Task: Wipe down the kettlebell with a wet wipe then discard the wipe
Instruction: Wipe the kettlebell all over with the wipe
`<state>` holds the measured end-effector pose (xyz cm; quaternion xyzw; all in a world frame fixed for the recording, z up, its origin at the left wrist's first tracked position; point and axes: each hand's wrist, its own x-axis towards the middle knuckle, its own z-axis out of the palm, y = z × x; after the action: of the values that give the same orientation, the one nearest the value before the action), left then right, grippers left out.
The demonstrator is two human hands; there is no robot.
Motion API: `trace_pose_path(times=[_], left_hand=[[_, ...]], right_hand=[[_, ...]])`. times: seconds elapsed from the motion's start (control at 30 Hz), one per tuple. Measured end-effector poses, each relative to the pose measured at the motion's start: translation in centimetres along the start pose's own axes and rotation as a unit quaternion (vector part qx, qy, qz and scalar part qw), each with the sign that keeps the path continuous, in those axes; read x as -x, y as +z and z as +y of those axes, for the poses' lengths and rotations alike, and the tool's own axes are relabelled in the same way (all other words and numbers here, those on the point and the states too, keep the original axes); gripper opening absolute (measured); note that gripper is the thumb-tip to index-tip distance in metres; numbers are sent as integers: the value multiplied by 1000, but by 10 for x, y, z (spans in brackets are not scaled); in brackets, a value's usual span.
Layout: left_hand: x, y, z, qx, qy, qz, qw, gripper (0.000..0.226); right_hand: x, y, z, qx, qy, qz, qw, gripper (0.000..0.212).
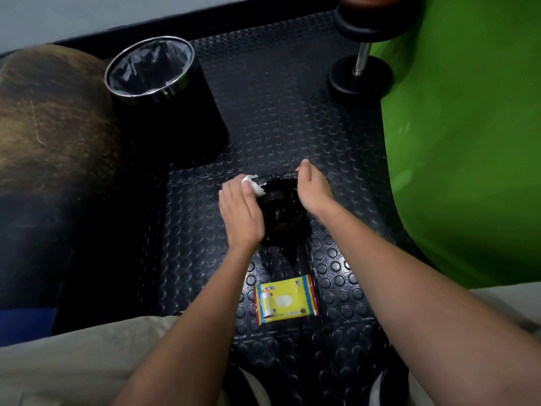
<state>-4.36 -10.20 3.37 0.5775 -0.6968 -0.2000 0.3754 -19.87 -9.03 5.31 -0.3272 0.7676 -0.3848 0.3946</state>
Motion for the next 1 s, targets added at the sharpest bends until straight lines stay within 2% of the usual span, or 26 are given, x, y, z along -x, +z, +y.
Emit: trace_pose_path(times=[0.17, 0.23, 0.33, 0.4, 0.43, 0.53, 0.6, 0.67, 0.73, 0.77, 0.83, 0.93, 1.0], left_hand=[[3, 0, 10, 132, -130, 17, 983, 29], [0, -1, 11, 193, -237, 4, 952, 34], [-12, -7, 7, 296, -404, -36, 865, 51], [-22, -13, 6, 281, -448, -72, 845, 43], [-26, -15, 8, 255, -447, -81, 854, 38], [-30, -21, 18, 143, -377, -88, 911, 33], [-31, -24, 25, 36, -268, -109, 957, 34], [-34, -24, 32, -60, -142, -140, 978, 35], [-38, -17, 37, -152, -11, -154, 976, 30], [-39, -13, 40, -200, 38, -169, 964, 28], [-35, -4, 46, -277, 97, -191, 937, 31], [-23, 7, 46, -268, 143, -145, 941, 44], [-12, 4, 35, -231, 181, -101, 951, 38]], right_hand=[[1, 1, 0, -5, 2, 0, 1000, 62], [1, 1, 0, -10, 4, -1, 1000, 62], [3, 1, -2, -11, 10, -3, 1000, 61], [4, 0, -4, -7, 10, -3, 1000, 61], [4, -1, -5, -5, 10, -3, 1000, 61], [6, -1, -6, -5, 13, -2, 1000, 61], [6, -2, -6, -9, 21, -1, 1000, 60], [6, -3, -6, -10, 24, 1, 1000, 60], [6, -2, -7, -5, 21, 8, 1000, 60], [6, -2, -7, -1, 18, 10, 1000, 60], [7, -1, -8, 0, 15, 14, 1000, 59], [7, -3, -8, -5, 11, 17, 1000, 57], [8, -4, -7, 3, 3, 17, 1000, 56]])
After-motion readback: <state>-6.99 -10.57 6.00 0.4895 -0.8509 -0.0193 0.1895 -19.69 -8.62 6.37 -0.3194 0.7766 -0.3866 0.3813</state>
